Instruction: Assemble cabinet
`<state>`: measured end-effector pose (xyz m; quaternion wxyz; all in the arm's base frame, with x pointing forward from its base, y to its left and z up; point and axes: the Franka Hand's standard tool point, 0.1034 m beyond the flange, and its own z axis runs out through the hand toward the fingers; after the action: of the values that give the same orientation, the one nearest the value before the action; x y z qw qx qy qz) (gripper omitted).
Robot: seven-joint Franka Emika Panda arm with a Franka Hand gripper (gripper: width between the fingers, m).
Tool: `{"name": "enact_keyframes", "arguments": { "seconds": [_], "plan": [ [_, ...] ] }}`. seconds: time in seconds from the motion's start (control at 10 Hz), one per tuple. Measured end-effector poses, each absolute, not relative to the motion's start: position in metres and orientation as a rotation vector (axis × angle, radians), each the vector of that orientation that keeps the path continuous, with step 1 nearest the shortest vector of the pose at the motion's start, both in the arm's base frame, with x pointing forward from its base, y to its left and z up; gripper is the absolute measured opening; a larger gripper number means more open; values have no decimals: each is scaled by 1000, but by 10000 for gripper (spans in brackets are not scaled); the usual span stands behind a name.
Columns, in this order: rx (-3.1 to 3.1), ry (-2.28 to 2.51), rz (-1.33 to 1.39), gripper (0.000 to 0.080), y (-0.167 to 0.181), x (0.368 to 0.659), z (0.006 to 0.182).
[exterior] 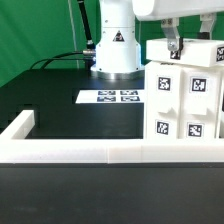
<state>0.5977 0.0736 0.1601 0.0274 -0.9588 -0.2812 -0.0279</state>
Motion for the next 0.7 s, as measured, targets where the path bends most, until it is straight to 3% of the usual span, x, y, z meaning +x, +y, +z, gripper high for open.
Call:
{"name": "enact_keyframes", "arguments": {
  "seconds": [0.7],
  "plan": [
    [-3065, 136, -141, 557, 74, 599, 159]
  ]
}}
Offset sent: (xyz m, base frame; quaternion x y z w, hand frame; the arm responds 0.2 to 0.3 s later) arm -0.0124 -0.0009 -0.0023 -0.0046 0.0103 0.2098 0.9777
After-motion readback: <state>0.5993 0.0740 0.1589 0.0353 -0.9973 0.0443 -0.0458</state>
